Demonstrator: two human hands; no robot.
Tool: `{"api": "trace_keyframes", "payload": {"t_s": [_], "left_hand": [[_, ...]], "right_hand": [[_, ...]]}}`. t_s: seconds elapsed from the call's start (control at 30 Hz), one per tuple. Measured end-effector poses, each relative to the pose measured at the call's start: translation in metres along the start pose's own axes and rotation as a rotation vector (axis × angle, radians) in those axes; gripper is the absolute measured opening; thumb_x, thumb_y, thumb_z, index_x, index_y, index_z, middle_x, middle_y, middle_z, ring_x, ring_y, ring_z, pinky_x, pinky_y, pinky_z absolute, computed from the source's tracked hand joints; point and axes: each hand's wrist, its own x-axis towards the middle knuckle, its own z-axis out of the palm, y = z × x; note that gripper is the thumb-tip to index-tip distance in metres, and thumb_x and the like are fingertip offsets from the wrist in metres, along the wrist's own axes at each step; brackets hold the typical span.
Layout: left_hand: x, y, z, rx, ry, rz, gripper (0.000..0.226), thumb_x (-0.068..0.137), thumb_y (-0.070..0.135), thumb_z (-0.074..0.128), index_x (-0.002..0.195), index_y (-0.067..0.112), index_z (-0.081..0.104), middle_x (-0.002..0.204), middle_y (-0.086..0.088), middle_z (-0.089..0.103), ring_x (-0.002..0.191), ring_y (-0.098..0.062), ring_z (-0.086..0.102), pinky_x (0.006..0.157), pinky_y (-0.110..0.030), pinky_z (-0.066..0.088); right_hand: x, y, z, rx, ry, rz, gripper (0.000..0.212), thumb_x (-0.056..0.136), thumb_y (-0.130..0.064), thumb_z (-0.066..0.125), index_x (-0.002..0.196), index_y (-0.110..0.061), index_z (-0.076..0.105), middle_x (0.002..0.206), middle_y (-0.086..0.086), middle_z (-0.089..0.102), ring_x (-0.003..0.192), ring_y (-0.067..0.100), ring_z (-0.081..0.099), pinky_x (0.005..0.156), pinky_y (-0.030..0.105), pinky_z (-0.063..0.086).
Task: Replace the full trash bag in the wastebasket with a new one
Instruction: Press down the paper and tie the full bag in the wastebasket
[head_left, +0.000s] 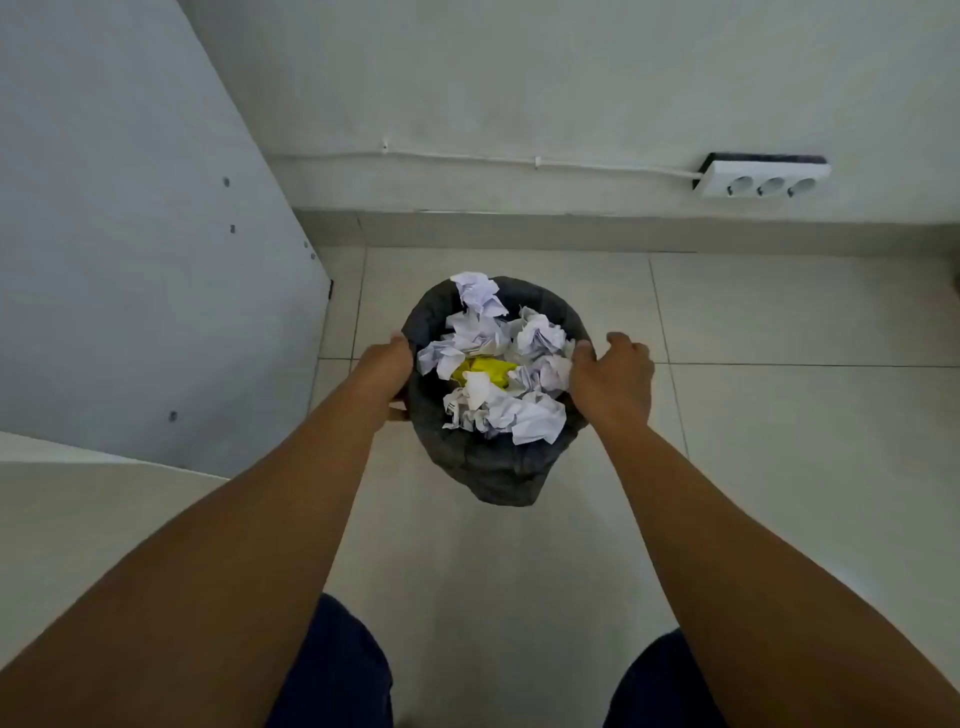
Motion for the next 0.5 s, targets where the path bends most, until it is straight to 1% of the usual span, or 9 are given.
{"api": "trace_keyframes", "payload": {"t_s": [0.03, 0.1, 0.13, 0.2, 0.27, 0.3, 0.37, 0.43, 0.5], "left_hand": [[0.004, -0.003, 0.001, -0.048, 0.005, -0.015, 0.048, 0.101, 0.047, 0.04, 0.121, 0.008, 0.06, 0.108, -0.014, 0.066, 0.101, -0.031, 0.065, 0.083, -0.05, 0.058], [0.015, -0.014, -0.001, -0.096, 0.013, 0.009, 0.051, 0.101, 0.052, 0.04, 0.12, 0.01, 0.061, 0.108, -0.012, 0.067, 0.101, -0.029, 0.066, 0.082, -0.046, 0.058], [0.017, -0.024, -0.005, -0.126, -0.021, 0.023, 0.051, 0.1, 0.055, 0.041, 0.118, 0.011, 0.063, 0.109, -0.011, 0.068, 0.1, -0.027, 0.066, 0.08, -0.042, 0.058], [0.018, -0.04, -0.013, -0.146, -0.092, 0.053, 0.05, 0.098, 0.058, 0.047, 0.111, 0.014, 0.065, 0.107, -0.007, 0.07, 0.096, -0.024, 0.067, 0.073, -0.035, 0.056], [0.019, -0.042, -0.024, -0.149, -0.186, 0.074, 0.049, 0.096, 0.059, 0.052, 0.108, 0.014, 0.066, 0.105, -0.006, 0.07, 0.093, -0.022, 0.066, 0.071, -0.033, 0.053], [0.021, -0.039, -0.029, -0.142, -0.207, 0.099, 0.049, 0.095, 0.059, 0.053, 0.108, 0.014, 0.067, 0.105, -0.006, 0.071, 0.094, -0.022, 0.066, 0.073, -0.032, 0.053], [0.025, -0.031, -0.035, -0.116, -0.215, 0.155, 0.047, 0.094, 0.055, 0.058, 0.109, 0.012, 0.069, 0.106, -0.007, 0.072, 0.097, -0.022, 0.067, 0.078, -0.032, 0.054], [0.029, -0.028, -0.034, -0.079, -0.217, 0.187, 0.042, 0.093, 0.046, 0.065, 0.111, 0.009, 0.069, 0.11, -0.008, 0.071, 0.1, -0.023, 0.066, 0.078, -0.031, 0.055], [0.031, -0.027, -0.03, -0.069, -0.204, 0.215, 0.033, 0.092, 0.036, 0.069, 0.106, 0.006, 0.068, 0.109, -0.008, 0.071, 0.1, -0.023, 0.066, 0.073, -0.03, 0.055]], "right_hand": [[0.003, 0.003, 0.003, 0.033, -0.01, 0.036, 0.047, 0.103, -0.041, 0.043, 0.133, -0.006, 0.056, 0.133, 0.016, 0.056, 0.125, 0.035, 0.051, 0.096, 0.044, 0.045], [0.01, 0.015, 0.01, 0.121, -0.059, 0.085, 0.046, 0.105, -0.041, 0.037, 0.094, -0.007, 0.066, 0.098, 0.014, 0.066, 0.1, 0.034, 0.062, 0.079, 0.037, 0.045], [0.011, 0.021, 0.013, 0.151, -0.079, 0.102, 0.049, 0.105, -0.039, 0.038, 0.074, -0.009, 0.06, 0.079, 0.01, 0.062, 0.084, 0.032, 0.061, 0.072, 0.034, 0.041], [0.012, 0.029, 0.018, 0.232, -0.082, 0.111, 0.05, 0.103, -0.035, 0.044, 0.059, -0.012, 0.046, 0.061, 0.006, 0.049, 0.067, 0.026, 0.05, 0.064, 0.032, 0.036], [0.016, 0.03, 0.016, 0.329, -0.078, 0.16, 0.046, 0.1, -0.033, 0.053, 0.059, -0.013, 0.048, 0.06, 0.004, 0.048, 0.063, 0.022, 0.046, 0.061, 0.031, 0.037], [0.021, 0.029, 0.014, 0.393, -0.09, 0.199, 0.04, 0.097, -0.031, 0.058, 0.061, -0.014, 0.054, 0.063, 0.004, 0.052, 0.066, 0.022, 0.05, 0.063, 0.031, 0.042], [0.028, 0.028, 0.012, 0.508, -0.131, 0.275, 0.026, 0.092, -0.026, 0.067, 0.068, -0.017, 0.063, 0.076, 0.005, 0.064, 0.079, 0.025, 0.061, 0.077, 0.037, 0.055], [0.034, 0.027, 0.012, 0.558, -0.16, 0.318, 0.018, 0.089, -0.022, 0.073, 0.073, -0.018, 0.066, 0.09, 0.008, 0.069, 0.093, 0.029, 0.067, 0.091, 0.042, 0.057], [0.038, 0.028, 0.014, 0.573, -0.164, 0.322, 0.012, 0.087, -0.022, 0.077, 0.079, -0.015, 0.07, 0.097, 0.01, 0.072, 0.098, 0.03, 0.068, 0.093, 0.042, 0.056]]}}
